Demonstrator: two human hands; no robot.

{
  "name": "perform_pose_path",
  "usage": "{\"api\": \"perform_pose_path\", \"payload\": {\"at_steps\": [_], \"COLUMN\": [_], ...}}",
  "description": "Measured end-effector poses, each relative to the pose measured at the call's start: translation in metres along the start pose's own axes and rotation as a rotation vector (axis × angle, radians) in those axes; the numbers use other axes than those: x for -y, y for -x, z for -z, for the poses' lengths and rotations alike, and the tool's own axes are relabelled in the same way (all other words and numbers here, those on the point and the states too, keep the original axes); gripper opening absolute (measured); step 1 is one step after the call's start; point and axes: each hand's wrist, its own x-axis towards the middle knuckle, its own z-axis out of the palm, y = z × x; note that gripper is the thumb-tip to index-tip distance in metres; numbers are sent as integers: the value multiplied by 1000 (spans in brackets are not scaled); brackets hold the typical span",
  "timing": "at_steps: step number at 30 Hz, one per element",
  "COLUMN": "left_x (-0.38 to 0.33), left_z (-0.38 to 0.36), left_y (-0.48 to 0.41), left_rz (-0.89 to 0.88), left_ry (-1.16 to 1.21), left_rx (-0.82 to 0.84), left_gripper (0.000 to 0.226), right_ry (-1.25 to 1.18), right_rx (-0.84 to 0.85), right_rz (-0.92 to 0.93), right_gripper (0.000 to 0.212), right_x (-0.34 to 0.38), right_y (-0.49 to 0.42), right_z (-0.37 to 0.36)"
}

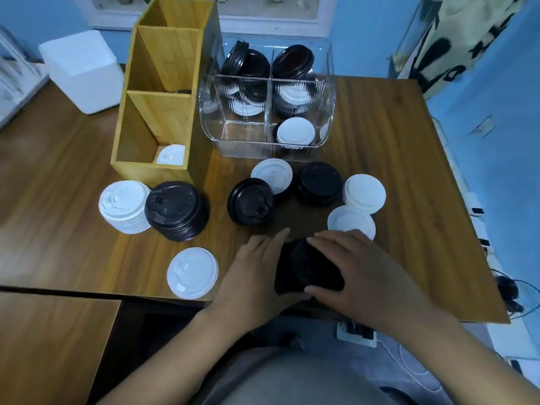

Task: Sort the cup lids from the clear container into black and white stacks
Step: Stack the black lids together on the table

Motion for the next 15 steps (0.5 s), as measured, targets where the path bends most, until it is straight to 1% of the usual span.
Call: {"api": "perform_pose_path", "payload": {"at_steps": [4, 8, 12, 15], "left_x": [1, 1, 2, 1], "left_z": [0, 2, 0, 0], "left_y": [2, 4, 5, 6], "left_rz": [-9, -76, -114, -122], "left_ry": [41, 15, -21, -33], "left_rx": [23, 2, -22, -34], "left_gripper": [106, 102, 88, 87], "right_ry": [18, -65, -88, -128], "right_rx": [33, 128, 109, 87], "right_rz": [-3, -31, -21, -40], "right_gripper": [79, 80, 78, 78], "right_x": [3, 0, 4, 5], "right_y": [-1, -7, -6, -8], "right_z": [-5, -3, -7, -8]}}
